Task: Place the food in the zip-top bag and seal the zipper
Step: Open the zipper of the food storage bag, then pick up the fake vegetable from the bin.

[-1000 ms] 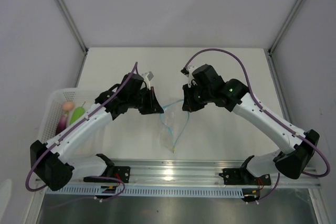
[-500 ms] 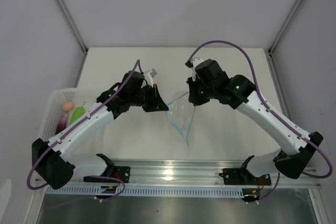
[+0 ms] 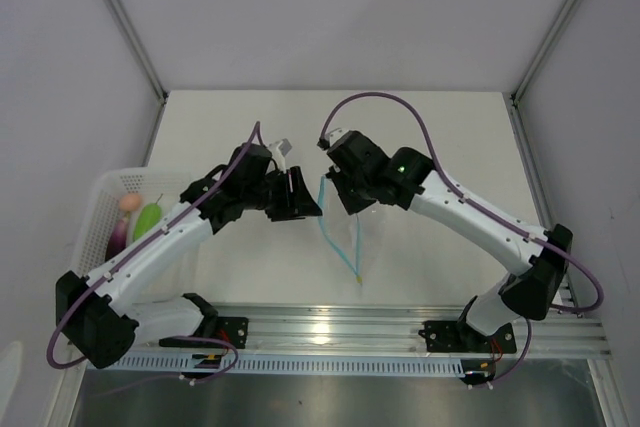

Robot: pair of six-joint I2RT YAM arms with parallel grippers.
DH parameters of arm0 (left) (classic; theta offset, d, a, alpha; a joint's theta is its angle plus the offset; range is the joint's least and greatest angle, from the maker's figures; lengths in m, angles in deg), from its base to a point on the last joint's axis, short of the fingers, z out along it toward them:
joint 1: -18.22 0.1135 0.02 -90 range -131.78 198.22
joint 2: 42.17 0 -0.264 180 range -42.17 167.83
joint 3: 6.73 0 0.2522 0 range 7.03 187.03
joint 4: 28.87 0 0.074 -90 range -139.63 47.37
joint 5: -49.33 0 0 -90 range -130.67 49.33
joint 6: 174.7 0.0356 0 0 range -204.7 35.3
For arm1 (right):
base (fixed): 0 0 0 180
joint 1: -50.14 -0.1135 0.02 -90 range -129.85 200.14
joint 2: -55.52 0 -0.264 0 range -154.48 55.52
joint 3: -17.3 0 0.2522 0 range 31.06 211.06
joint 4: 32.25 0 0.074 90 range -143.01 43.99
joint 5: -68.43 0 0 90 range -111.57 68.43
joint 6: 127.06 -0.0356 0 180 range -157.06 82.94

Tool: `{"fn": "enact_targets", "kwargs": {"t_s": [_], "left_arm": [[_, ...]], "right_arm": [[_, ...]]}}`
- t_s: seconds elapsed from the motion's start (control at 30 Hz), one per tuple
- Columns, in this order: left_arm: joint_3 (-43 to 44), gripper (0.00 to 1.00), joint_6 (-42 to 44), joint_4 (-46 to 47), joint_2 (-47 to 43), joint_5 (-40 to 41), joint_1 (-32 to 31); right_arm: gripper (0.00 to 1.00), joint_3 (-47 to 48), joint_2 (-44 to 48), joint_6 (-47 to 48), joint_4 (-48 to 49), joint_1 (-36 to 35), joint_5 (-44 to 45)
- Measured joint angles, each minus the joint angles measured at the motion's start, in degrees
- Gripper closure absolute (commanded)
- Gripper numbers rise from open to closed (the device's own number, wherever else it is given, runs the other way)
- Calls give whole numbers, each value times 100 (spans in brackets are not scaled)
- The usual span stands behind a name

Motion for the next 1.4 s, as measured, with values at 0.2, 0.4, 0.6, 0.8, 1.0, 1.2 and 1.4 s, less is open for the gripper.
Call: {"fn": "enact_targets", "kwargs": {"t_s": [0.2,0.4,0.6,0.8,1.0,1.2,1.4], "left_arm": [[0,19,-26,-485,-673,863,52],[-33,4,-219,-999,-1493,1792,634],[-79,0,-520,-1690,-1532,2568,1700],[-79,1,-868,-2214,-1010,3042,2590],[-68,1,-1497,-2426,-872,3375,3434],[-13,0,-2129,-2481,-577,3539,4450],[-7,1,-2909,-2531,-382,3639,5198]], "right_arm": [[100,66,-487,59,59,-22,9],[100,184,-599,48,68,103,-136],[100,229,-599,46,72,219,-313],[100,232,-599,52,72,306,-527],[100,225,-592,79,72,317,-710],[100,111,-490,146,109,348,-881],[100,11,-448,179,157,387,-1161]]}}
